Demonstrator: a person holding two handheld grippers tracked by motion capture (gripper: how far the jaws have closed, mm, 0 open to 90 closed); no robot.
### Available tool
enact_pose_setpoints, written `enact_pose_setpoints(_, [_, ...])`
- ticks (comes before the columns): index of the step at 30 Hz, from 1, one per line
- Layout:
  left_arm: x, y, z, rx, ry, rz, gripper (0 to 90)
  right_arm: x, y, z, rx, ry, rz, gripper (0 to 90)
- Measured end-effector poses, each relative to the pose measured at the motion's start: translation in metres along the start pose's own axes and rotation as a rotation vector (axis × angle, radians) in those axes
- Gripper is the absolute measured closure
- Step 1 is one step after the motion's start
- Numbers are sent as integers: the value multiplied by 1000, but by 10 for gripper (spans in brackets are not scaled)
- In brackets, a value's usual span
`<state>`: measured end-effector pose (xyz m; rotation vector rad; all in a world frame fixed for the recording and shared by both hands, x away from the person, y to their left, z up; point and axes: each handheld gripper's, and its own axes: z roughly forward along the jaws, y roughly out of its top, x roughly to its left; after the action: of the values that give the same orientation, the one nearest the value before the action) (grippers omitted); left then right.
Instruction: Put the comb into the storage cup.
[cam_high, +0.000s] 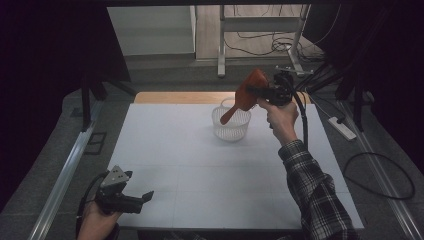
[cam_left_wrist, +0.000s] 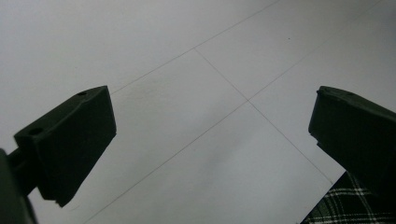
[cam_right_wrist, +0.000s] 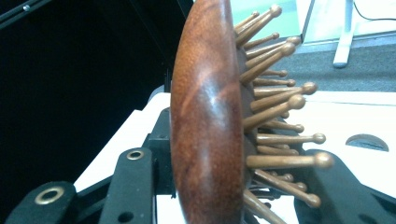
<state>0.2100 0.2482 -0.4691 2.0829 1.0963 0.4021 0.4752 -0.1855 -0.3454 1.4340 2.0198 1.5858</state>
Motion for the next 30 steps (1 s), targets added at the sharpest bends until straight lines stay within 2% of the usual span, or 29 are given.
enact_pose_setpoints(10, [0, 0, 0, 3, 3, 1, 7, 0, -8, 15, 31, -12, -16, 550])
enact_pose_setpoints(30, [-1, 0, 0, 8, 4, 8, 7, -14, -33, 37, 83, -17, 18, 547])
